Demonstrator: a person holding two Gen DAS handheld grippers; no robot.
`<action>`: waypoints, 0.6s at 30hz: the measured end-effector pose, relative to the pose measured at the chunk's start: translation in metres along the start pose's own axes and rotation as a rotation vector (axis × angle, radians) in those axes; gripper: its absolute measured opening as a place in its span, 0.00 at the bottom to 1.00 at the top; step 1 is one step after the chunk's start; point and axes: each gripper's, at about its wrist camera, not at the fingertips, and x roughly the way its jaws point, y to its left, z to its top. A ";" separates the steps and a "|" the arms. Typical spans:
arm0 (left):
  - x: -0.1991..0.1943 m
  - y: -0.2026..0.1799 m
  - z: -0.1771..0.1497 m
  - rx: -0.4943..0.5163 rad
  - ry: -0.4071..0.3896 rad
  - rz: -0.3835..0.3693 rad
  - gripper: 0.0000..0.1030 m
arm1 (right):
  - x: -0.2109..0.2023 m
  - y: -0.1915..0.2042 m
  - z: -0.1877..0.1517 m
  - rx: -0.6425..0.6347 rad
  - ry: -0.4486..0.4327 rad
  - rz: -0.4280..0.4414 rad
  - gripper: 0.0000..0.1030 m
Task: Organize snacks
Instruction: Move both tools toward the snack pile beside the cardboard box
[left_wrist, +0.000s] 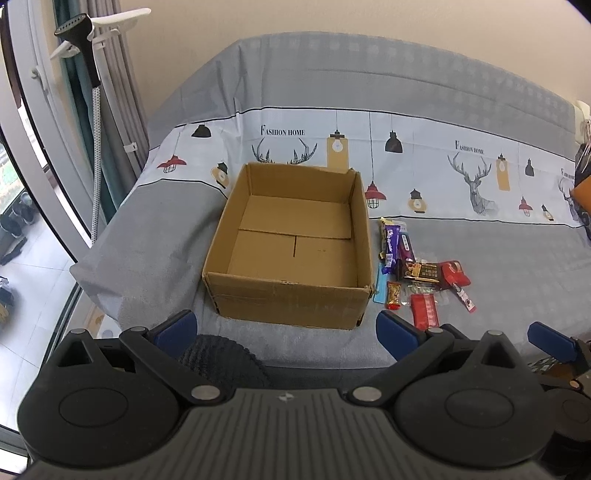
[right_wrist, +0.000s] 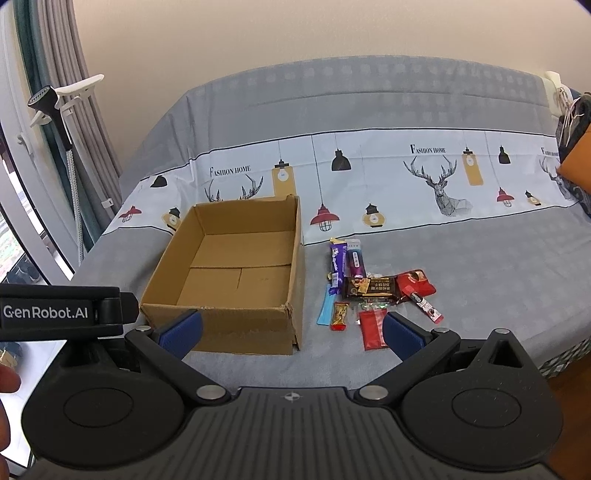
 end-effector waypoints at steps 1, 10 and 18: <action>0.001 0.001 0.000 0.000 0.002 0.001 1.00 | 0.001 0.001 0.000 -0.001 0.002 -0.001 1.00; 0.008 0.007 -0.003 -0.004 0.016 0.001 1.00 | 0.008 0.006 -0.002 -0.007 0.016 -0.007 1.00; 0.024 0.008 0.002 -0.001 0.051 -0.009 1.00 | 0.018 0.007 0.000 -0.019 0.034 -0.016 1.00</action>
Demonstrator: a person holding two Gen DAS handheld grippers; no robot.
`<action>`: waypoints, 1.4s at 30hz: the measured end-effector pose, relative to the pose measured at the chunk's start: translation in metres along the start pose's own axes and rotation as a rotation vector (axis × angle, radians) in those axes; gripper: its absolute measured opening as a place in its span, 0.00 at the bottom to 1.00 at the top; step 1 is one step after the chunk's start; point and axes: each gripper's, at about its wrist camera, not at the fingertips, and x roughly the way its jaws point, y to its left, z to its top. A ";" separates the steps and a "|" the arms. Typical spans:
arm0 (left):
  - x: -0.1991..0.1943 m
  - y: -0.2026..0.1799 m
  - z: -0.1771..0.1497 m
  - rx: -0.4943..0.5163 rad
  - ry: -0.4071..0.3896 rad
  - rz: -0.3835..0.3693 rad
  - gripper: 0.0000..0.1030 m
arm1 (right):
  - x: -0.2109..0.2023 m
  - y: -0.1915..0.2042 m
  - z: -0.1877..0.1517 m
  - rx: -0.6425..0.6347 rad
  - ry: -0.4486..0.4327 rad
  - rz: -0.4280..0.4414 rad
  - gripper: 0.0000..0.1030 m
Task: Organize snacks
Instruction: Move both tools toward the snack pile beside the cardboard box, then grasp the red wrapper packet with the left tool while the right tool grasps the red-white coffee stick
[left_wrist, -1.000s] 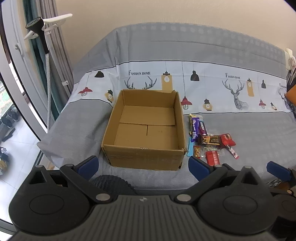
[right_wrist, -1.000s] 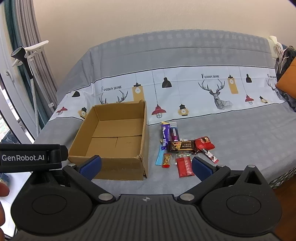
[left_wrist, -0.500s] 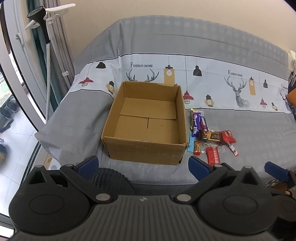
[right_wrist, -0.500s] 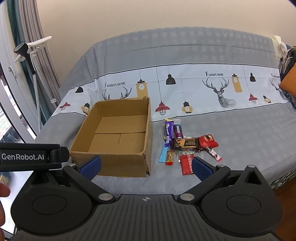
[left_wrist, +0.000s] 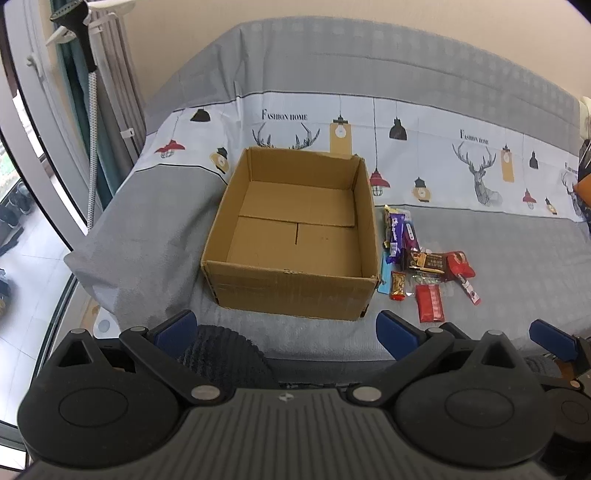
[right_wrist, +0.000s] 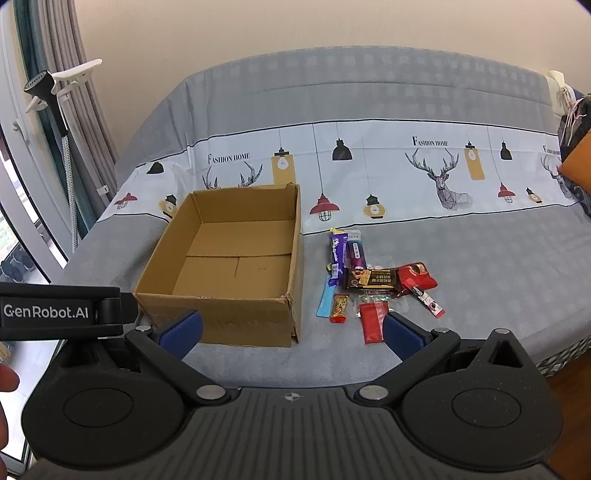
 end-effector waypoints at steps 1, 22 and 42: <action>0.005 -0.004 0.001 0.010 0.008 0.002 1.00 | 0.003 -0.002 0.000 -0.001 -0.001 -0.001 1.00; 0.247 -0.195 -0.016 0.235 0.085 -0.296 0.95 | 0.189 -0.219 -0.063 0.036 -0.014 -0.048 0.97; 0.364 -0.281 -0.024 0.302 0.239 -0.290 0.64 | 0.332 -0.272 -0.037 -0.227 0.179 0.017 0.20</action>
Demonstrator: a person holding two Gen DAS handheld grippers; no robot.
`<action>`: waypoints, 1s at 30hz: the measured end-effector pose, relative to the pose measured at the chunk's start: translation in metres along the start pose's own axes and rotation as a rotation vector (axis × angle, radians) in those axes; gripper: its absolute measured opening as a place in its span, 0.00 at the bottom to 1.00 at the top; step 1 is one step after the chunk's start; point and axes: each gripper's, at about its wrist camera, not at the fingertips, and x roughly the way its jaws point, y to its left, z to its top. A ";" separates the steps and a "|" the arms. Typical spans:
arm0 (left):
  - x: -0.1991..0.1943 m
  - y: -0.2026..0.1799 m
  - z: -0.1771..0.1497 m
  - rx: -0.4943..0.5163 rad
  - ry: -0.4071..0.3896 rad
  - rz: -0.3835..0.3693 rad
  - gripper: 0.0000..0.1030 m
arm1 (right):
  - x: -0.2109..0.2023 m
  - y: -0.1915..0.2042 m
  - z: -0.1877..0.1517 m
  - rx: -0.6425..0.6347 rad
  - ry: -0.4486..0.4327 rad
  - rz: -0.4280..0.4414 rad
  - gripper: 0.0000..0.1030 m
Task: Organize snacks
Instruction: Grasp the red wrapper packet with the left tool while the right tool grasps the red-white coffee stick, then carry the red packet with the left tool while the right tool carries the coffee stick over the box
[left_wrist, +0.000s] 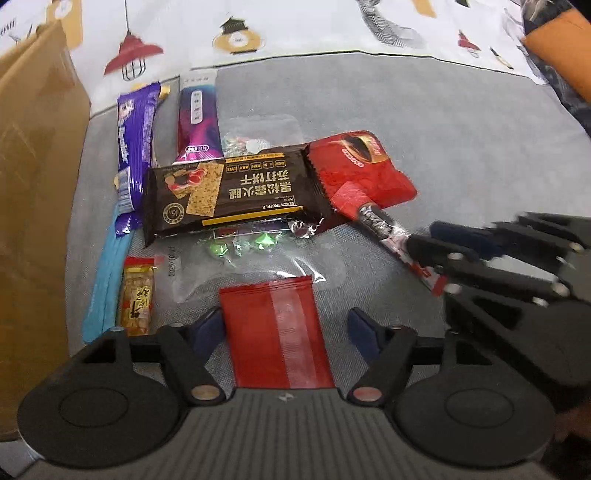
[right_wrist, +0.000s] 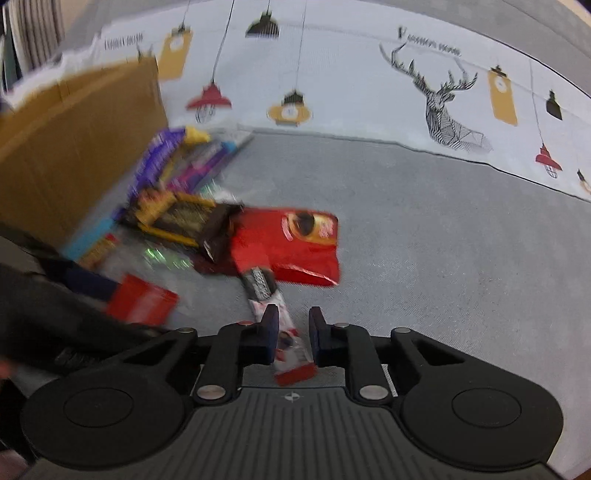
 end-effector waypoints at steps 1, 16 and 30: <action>-0.001 0.004 -0.002 0.000 -0.010 -0.005 0.54 | 0.002 0.001 -0.001 0.003 0.008 0.010 0.20; -0.022 0.043 -0.007 -0.170 0.073 -0.152 0.46 | -0.033 -0.005 -0.013 0.049 -0.097 0.035 0.13; -0.027 0.049 -0.014 -0.200 0.001 -0.109 0.46 | -0.006 0.008 -0.007 -0.014 -0.034 0.012 0.04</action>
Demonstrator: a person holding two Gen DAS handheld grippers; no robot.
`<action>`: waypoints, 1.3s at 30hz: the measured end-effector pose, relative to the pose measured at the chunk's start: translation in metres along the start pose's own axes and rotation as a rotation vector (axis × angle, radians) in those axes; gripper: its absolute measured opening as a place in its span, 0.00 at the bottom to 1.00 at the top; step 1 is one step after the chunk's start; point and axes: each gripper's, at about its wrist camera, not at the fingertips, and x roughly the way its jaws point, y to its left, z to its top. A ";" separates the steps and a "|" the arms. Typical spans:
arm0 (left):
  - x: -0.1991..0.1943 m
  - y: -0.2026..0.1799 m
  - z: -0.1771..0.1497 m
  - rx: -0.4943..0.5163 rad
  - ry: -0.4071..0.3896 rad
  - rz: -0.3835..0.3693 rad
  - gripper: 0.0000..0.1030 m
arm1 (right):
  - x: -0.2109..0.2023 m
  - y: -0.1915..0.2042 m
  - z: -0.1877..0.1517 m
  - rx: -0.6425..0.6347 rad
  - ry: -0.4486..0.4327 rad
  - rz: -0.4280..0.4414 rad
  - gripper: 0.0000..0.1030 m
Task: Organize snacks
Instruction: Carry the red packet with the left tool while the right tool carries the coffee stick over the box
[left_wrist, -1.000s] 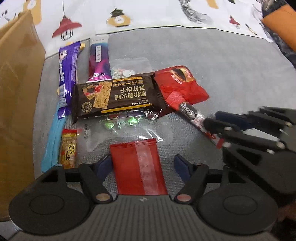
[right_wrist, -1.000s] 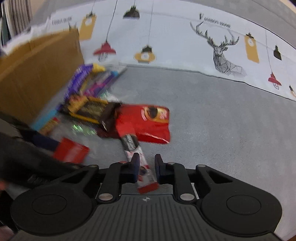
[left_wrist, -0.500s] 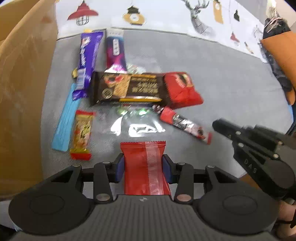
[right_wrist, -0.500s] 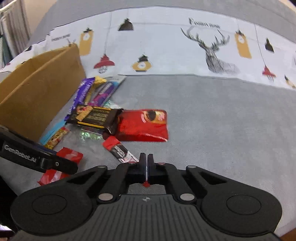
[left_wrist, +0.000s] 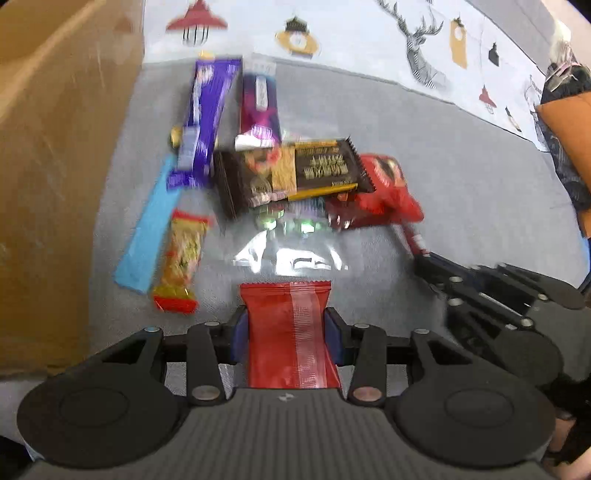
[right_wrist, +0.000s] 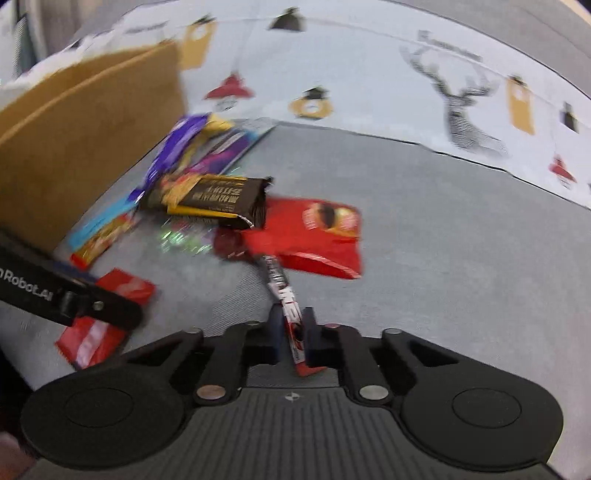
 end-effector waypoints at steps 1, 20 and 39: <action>-0.002 -0.005 0.000 0.038 -0.014 0.016 0.46 | -0.005 -0.004 -0.001 0.039 -0.011 -0.003 0.04; -0.001 -0.016 -0.018 0.133 -0.030 0.050 0.46 | -0.001 -0.007 0.003 0.157 0.038 0.054 0.05; -0.194 0.032 -0.006 0.055 -0.366 -0.065 0.46 | -0.137 0.091 0.078 0.281 -0.205 0.125 0.05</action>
